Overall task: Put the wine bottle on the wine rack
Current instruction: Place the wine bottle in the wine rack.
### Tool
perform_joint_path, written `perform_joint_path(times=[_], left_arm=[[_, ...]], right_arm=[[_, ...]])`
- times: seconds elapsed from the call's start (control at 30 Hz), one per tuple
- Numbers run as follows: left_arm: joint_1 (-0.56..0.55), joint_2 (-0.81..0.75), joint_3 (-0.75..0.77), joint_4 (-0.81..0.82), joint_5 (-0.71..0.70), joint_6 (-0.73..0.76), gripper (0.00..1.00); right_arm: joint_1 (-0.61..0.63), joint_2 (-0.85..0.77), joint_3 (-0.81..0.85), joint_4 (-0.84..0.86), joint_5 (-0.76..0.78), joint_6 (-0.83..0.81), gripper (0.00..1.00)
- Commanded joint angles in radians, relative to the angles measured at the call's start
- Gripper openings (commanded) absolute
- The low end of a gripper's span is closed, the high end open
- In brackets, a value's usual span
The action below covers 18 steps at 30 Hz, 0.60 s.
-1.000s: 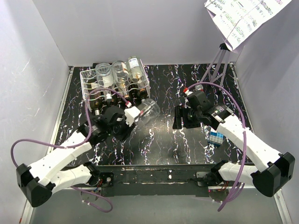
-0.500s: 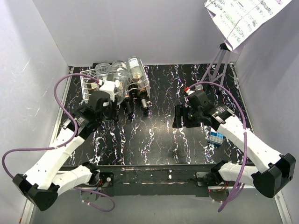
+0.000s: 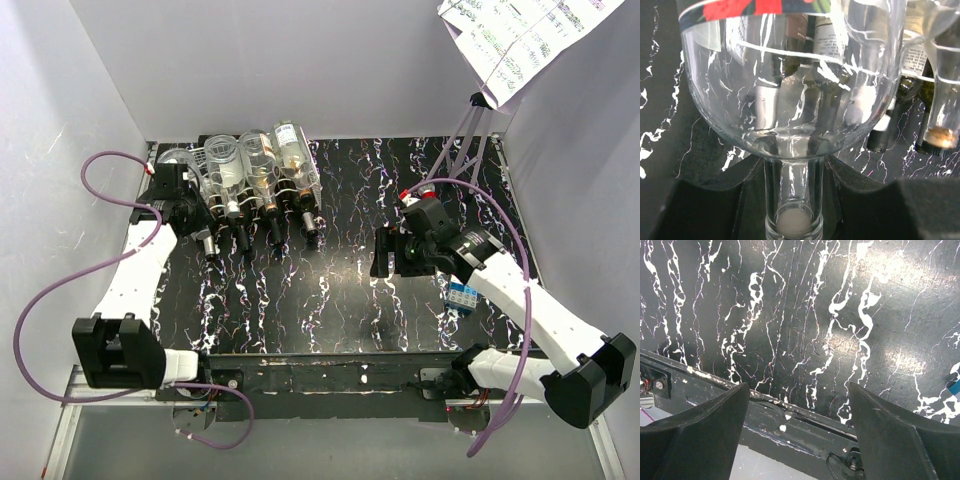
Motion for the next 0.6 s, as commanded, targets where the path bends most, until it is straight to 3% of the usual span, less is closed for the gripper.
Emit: perform_joint_path(times=[0.0, 0.4, 0.57], left_arm=[[0.047, 0.005, 0.138, 0.214, 0.074, -0.004, 0.0], [0.165, 0.209, 0.195, 0.369, 0.361, 0.18, 0.0], [0.179, 0.261, 0.205, 0.377, 0.343, 0.177, 0.0]], right_arm=[[-0.005, -0.056, -0.019, -0.008, 0.018, 0.019, 0.89], [-0.007, -0.104, -0.05, -0.003, 0.006, 0.005, 0.91], [-0.008, -0.105, -0.067, 0.002, 0.003, 0.003, 0.91]])
